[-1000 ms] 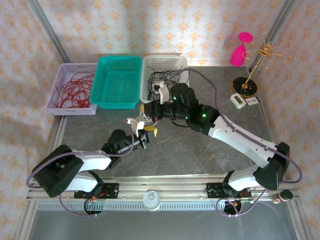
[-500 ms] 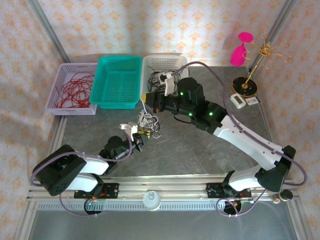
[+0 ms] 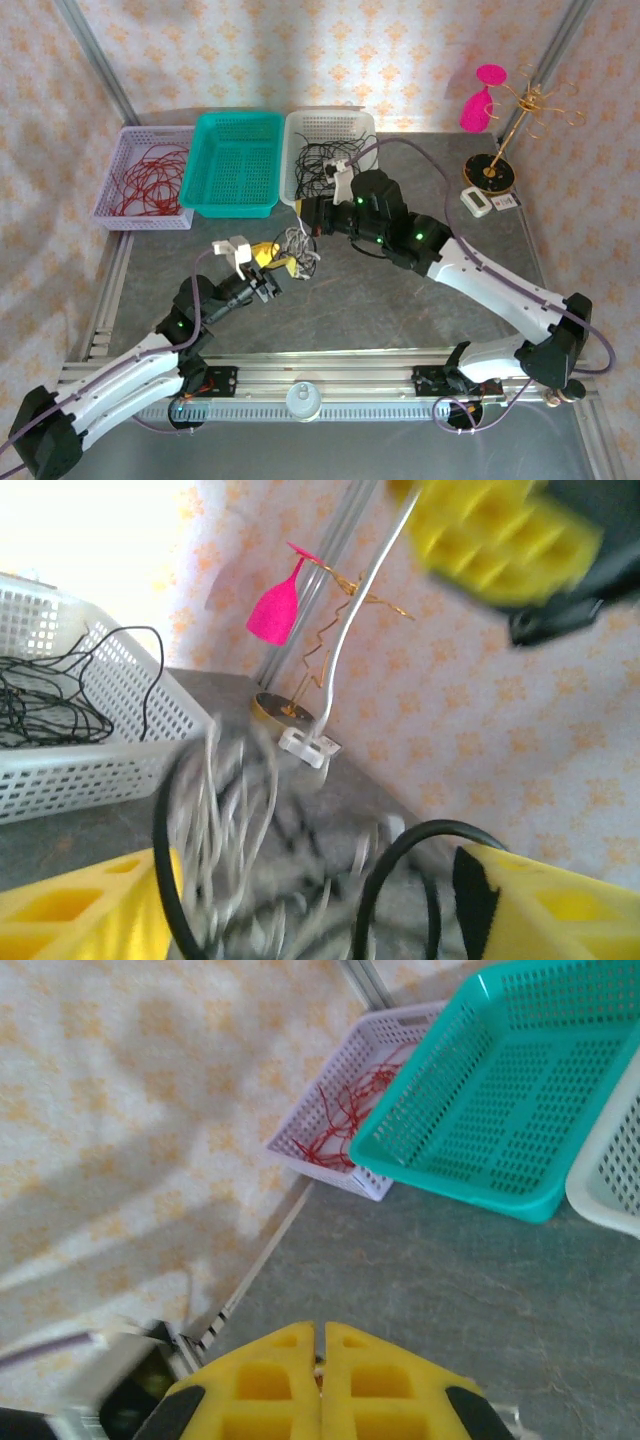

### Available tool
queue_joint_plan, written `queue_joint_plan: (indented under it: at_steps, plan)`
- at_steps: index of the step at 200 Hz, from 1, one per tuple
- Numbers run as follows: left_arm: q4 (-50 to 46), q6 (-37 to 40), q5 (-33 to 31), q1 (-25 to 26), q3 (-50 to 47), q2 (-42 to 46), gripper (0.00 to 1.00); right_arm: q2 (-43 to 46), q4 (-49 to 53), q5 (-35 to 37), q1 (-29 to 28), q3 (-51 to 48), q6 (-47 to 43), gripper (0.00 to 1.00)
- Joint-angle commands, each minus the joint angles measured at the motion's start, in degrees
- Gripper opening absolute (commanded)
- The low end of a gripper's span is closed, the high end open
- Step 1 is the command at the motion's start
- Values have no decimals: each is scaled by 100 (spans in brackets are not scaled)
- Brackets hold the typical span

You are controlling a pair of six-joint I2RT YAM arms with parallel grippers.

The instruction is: Untangle the cables

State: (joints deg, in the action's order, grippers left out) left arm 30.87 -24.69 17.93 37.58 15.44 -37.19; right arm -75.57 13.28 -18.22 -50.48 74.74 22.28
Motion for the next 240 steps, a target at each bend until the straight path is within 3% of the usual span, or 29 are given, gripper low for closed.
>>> queue_joint_plan:
  at_steps: [1,53,74,86,128,180,222,240]
  plan:
    - [-1395,273,6,34,773,-301,73,183,-351,16,-23,-155,84,0]
    - [-1274,615,534,38,1652,-1353,75,291,-486,22,-12,-378,139,0]
    - [-707,901,760,34,1730,-1858,53,313,-659,-116,-15,-415,245,0]
    - [-269,1058,826,39,1744,-2154,51,306,-684,-214,-2,-390,239,0]
    - [1243,1462,20,38,1579,-3096,49,327,-775,-605,88,-412,385,0]
    - [2750,1682,-714,38,1075,-4157,16,360,-1192,-1019,231,-374,766,0]
    - [3574,1531,-880,34,611,-4851,22,322,-1150,-862,231,45,762,0]
    - [3759,1480,-983,39,410,-5051,16,381,-1252,-614,241,209,774,0]
